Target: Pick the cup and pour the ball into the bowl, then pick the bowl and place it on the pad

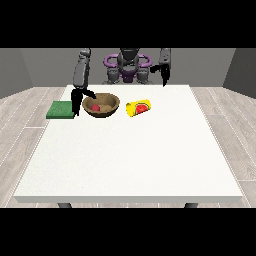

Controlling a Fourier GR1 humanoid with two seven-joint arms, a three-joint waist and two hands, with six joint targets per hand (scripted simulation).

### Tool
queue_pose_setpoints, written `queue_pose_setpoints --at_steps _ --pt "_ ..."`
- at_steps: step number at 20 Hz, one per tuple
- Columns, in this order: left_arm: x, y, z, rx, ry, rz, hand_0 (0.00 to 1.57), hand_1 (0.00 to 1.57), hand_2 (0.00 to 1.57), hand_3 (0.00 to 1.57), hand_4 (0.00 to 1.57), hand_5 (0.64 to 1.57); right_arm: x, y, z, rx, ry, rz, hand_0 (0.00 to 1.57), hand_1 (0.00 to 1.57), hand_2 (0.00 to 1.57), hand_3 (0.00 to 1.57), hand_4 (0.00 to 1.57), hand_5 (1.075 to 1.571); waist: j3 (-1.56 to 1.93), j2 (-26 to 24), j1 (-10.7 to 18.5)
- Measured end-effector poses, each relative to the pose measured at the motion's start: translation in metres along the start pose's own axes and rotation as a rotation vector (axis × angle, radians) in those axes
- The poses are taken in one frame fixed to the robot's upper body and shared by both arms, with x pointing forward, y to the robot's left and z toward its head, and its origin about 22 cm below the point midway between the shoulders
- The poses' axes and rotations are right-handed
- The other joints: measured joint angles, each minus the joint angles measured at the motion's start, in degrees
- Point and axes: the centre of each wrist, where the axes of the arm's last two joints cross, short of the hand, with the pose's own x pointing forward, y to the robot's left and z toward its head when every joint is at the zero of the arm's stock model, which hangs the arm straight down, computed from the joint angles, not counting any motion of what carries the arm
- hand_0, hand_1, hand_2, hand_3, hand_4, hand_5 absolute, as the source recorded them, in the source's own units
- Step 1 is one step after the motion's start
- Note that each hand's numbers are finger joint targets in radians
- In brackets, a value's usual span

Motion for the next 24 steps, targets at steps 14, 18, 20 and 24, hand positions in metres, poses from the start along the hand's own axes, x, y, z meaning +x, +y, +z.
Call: queue_pose_setpoints --at_steps 14,18,20,24 --pt "0.024 0.005 -0.007 -0.012 -0.073 -0.007 0.0 0.0 0.0 0.0 1.0 1.387 -0.01 0.01 0.005 -0.172 -0.016 -0.101 1.57 1.57 1.57 1.57 0.95 1.493 -1.69 2.4 2.2" --pt "0.018 0.012 -0.003 -0.007 -0.052 0.0 0.0 0.0 0.0 0.0 1.09 1.362 -0.007 0.011 0.003 -0.22 0.025 -0.126 1.57 1.57 1.57 1.45 0.94 1.482 -0.94 1.4 2.2" --pt "0.014 0.015 -0.002 0.001 -0.028 0.006 0.0 0.0 0.0 0.0 1.1 1.359 -0.004 0.013 -0.001 -0.233 0.074 -0.134 1.57 1.57 1.57 1.48 0.94 1.492 -0.3 0.4 1.8" --pt "0.0 0.023 0.008 0.01 0.034 0.016 0.0 0.0 0.0 0.0 1.15 1.354 0.016 -0.002 -0.017 -0.261 0.186 -0.098 1.57 1.57 1.57 1.35 0.94 1.501 0.74 -2.5 0.4"
